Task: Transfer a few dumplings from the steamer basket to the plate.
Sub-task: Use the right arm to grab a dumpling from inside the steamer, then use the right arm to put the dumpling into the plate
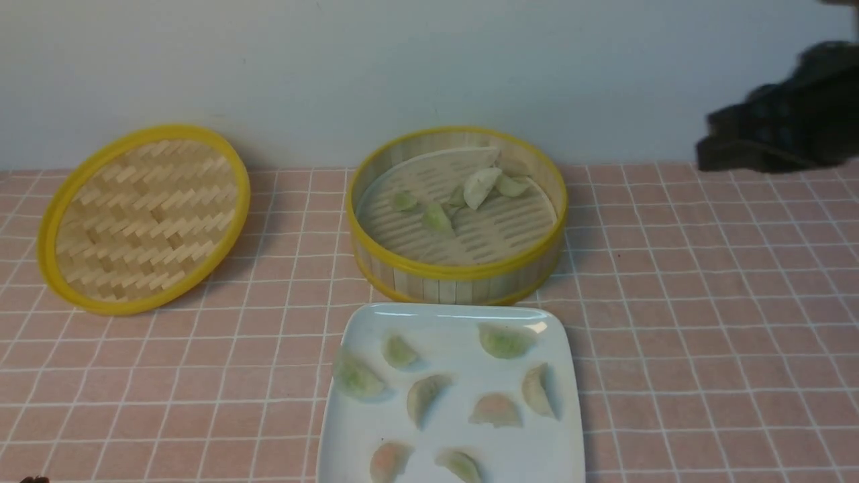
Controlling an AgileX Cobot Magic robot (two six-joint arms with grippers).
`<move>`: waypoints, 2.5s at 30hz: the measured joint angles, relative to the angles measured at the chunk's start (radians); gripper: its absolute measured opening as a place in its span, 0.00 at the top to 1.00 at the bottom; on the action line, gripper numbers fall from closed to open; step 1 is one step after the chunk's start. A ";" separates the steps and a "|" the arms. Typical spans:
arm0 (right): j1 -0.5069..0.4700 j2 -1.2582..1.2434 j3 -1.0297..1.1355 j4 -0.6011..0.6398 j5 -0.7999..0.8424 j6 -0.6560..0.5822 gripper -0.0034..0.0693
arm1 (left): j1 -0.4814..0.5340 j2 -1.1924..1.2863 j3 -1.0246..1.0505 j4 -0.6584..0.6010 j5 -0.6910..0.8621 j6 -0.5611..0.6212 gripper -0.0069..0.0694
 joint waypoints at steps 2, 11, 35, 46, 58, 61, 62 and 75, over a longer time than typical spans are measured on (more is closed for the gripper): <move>0.053 0.121 -0.117 -0.035 0.044 0.027 0.97 | 0.000 0.000 0.000 0.000 0.000 0.000 0.92; 0.225 0.494 -0.511 -0.149 0.192 0.099 0.97 | 0.000 0.000 0.000 0.000 0.000 0.000 0.92; 0.262 1.129 -1.215 -0.213 0.263 0.171 0.45 | 0.000 0.000 0.000 0.000 0.000 0.000 0.92; 0.265 1.182 -1.215 -0.209 0.242 0.139 0.49 | 0.000 0.000 0.000 0.000 0.000 0.000 0.92; 0.265 1.100 -1.215 -0.208 0.266 0.114 0.76 | 0.000 0.000 0.000 0.000 0.000 0.000 0.92; 0.265 1.043 -1.208 -0.197 0.266 0.115 0.76 | 0.000 0.000 0.000 0.000 0.000 0.000 0.92; 0.265 1.014 -1.190 -0.190 0.266 0.115 0.76 | 0.000 0.000 0.000 0.000 0.000 0.000 0.92; 0.370 0.468 -0.341 -0.103 0.262 0.079 0.76 | 0.000 0.000 0.000 0.000 0.000 0.000 0.92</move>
